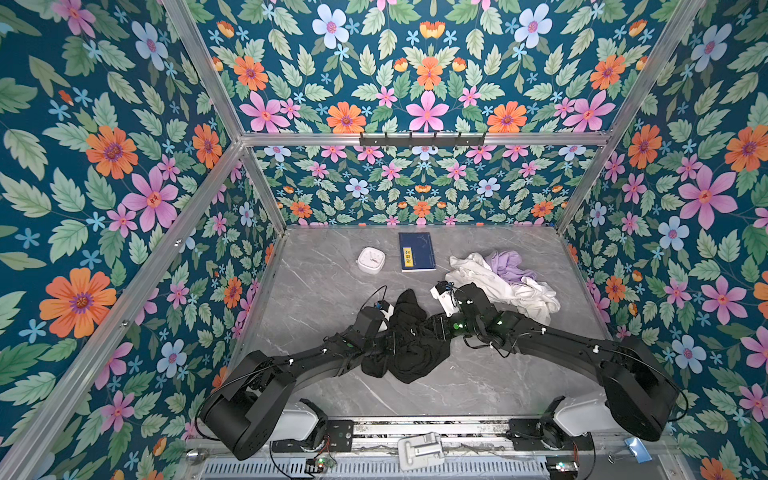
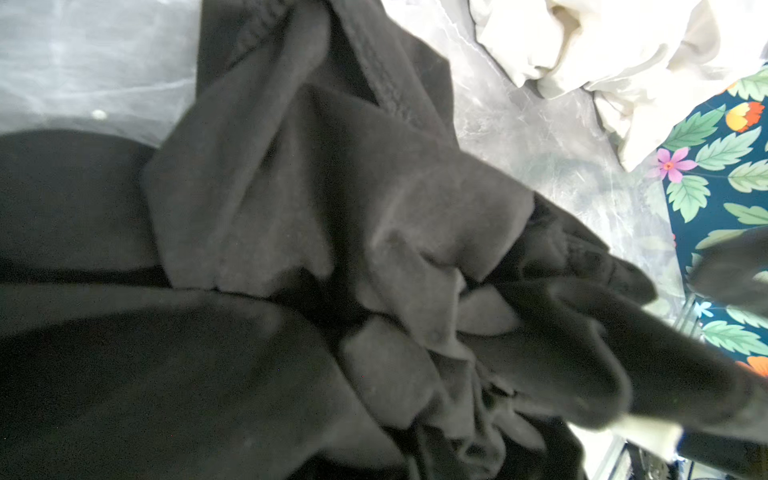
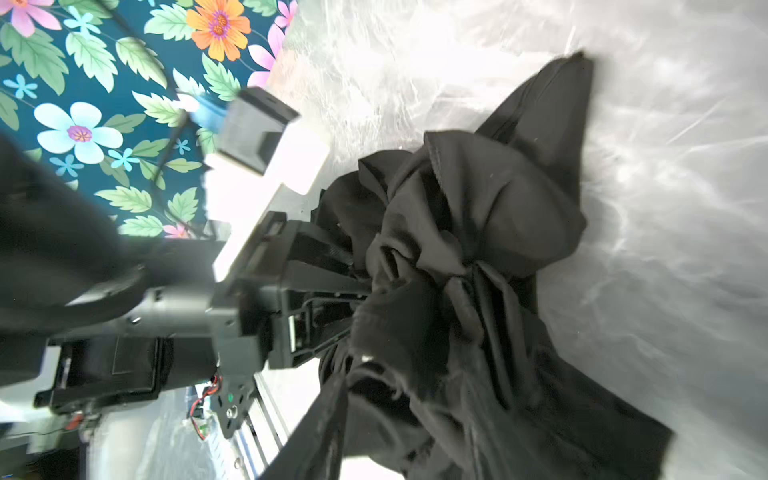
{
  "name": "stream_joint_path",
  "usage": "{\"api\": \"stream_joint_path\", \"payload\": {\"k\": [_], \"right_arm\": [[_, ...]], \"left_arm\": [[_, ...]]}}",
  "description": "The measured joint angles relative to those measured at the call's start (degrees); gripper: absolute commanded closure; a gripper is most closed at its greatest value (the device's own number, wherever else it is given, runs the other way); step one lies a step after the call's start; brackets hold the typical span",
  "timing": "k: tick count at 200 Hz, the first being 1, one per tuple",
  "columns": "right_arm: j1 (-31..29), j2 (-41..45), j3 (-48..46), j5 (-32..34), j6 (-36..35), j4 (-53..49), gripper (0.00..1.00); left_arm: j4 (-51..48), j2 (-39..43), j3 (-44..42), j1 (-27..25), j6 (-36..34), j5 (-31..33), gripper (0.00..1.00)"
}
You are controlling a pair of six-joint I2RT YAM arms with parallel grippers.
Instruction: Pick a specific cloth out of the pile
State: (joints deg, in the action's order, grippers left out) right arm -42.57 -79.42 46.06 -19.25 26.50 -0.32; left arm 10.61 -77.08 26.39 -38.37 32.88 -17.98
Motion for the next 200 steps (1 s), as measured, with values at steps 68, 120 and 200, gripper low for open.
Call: {"api": "stream_joint_path", "payload": {"k": [68,120,200], "right_arm": [[0.15,15.26,-1.18,7.1,-3.1,-9.57,0.49],[5.57,27.17,-3.06,13.14,-4.76,-16.33,0.49],[21.35,46.62,-15.69,30.82,-12.7,-17.79,0.18]], "left_arm": [[-10.38,11.37,6.82,0.0,-3.19,3.89,0.18],[-17.16,16.11,12.94,0.0,-6.05,9.11,0.08],[-18.91,21.92,12.98,0.83,-10.32,33.38,0.07]]}}
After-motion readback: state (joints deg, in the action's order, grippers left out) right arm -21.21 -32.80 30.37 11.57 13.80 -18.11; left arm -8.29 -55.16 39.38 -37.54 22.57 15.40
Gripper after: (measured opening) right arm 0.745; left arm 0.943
